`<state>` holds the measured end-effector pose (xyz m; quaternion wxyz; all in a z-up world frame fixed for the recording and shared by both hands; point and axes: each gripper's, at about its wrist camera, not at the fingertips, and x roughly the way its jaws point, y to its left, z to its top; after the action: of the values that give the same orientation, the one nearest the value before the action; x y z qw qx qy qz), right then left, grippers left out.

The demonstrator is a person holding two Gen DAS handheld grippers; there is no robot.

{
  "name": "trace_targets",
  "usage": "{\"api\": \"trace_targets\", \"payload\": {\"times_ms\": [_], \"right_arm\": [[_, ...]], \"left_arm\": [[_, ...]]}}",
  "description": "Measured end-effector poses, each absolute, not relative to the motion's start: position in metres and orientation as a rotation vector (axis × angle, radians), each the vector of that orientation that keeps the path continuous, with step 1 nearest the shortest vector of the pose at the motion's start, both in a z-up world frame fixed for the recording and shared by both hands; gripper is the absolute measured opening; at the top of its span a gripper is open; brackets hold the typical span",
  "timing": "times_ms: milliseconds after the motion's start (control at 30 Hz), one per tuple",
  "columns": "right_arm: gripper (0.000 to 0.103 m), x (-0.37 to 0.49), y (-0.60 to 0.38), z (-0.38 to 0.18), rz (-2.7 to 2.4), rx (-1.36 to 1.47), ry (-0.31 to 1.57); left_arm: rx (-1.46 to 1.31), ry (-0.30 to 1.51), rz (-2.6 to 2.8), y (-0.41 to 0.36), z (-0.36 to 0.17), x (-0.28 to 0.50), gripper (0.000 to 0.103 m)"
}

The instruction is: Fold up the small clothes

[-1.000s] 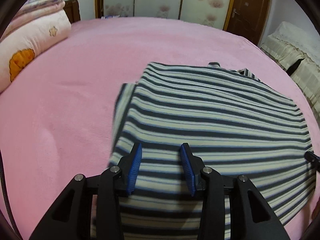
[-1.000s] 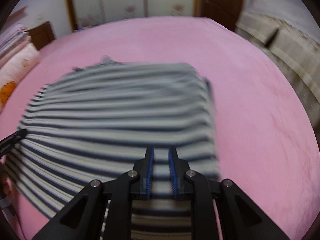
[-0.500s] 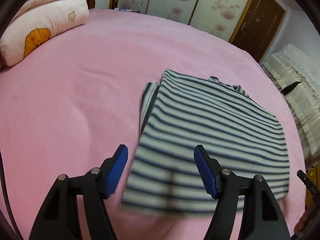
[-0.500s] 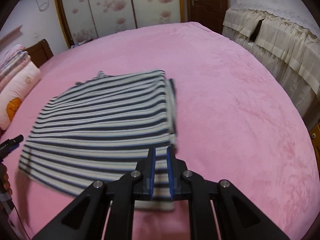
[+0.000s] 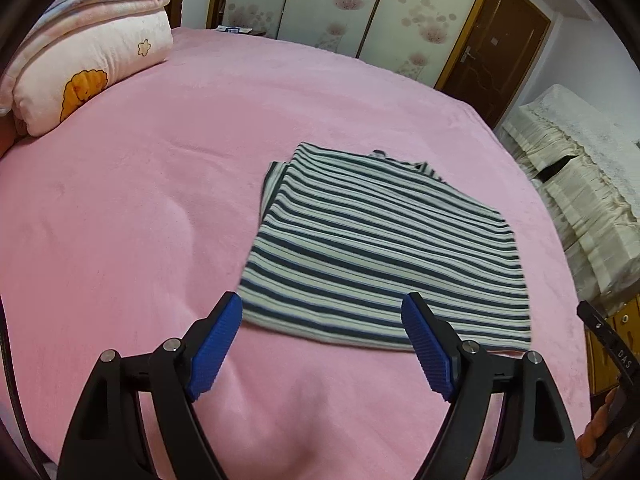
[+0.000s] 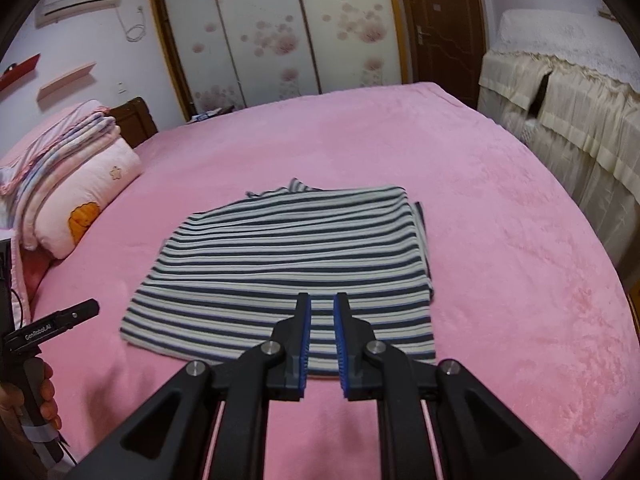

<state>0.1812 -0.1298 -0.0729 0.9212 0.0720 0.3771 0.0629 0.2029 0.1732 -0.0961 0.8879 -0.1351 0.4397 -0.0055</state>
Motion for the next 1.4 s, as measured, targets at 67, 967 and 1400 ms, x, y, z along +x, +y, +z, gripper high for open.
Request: {"api": "trace_targets", "payload": {"times_ms": [67, 967, 1400], "right_arm": [[0.014, 0.174, -0.126, -0.069, 0.139, 0.152, 0.770], [0.027, 0.167, -0.055, -0.142, 0.221, 0.083, 0.870], [0.027, 0.184, -0.042, -0.172, 0.256, 0.089, 0.891]], "left_arm": [[-0.292, 0.907, -0.015, 0.170, -0.091, 0.194, 0.081], [-0.661, 0.954, -0.057, 0.202, -0.218, 0.167, 0.087], [-0.854, 0.762, -0.140, 0.204, -0.258, 0.207, 0.091]]}}
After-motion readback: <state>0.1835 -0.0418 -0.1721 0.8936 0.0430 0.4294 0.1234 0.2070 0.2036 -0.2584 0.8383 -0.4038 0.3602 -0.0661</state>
